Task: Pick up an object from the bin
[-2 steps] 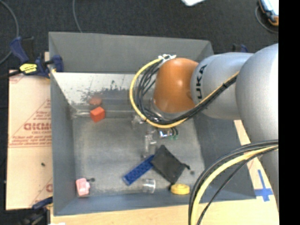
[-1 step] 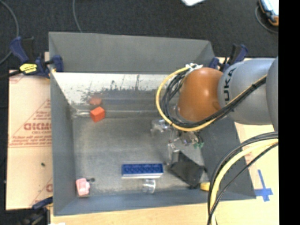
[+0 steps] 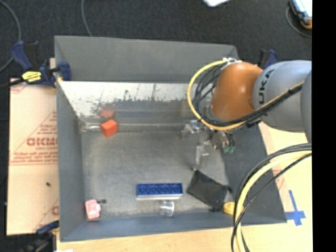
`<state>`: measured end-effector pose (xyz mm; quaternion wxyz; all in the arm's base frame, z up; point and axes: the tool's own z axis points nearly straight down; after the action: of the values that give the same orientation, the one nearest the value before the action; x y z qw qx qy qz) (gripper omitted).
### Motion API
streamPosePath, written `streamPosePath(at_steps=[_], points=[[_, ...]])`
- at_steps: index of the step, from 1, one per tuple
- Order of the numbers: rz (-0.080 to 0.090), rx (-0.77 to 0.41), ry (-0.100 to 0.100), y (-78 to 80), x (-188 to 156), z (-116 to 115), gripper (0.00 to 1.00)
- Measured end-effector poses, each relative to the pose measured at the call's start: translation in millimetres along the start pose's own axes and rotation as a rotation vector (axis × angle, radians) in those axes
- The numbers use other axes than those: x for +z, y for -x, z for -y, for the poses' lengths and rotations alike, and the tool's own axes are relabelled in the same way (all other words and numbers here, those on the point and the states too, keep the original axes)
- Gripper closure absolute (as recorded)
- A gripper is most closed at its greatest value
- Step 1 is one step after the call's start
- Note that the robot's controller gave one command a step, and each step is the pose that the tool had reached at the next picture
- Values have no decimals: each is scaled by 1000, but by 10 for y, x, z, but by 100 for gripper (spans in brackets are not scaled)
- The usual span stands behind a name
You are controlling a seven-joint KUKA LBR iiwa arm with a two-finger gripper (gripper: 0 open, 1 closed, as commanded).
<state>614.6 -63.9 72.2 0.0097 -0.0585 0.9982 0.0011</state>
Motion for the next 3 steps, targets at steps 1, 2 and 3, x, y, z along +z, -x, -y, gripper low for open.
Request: streamPosePath(at_steps=[1,2,3], points=[[-4,108,0,-598,-1,-907,0],[2,61,-1,-404,-73,-578,0],[-3,129,-3,-731,-43,-20,0]])
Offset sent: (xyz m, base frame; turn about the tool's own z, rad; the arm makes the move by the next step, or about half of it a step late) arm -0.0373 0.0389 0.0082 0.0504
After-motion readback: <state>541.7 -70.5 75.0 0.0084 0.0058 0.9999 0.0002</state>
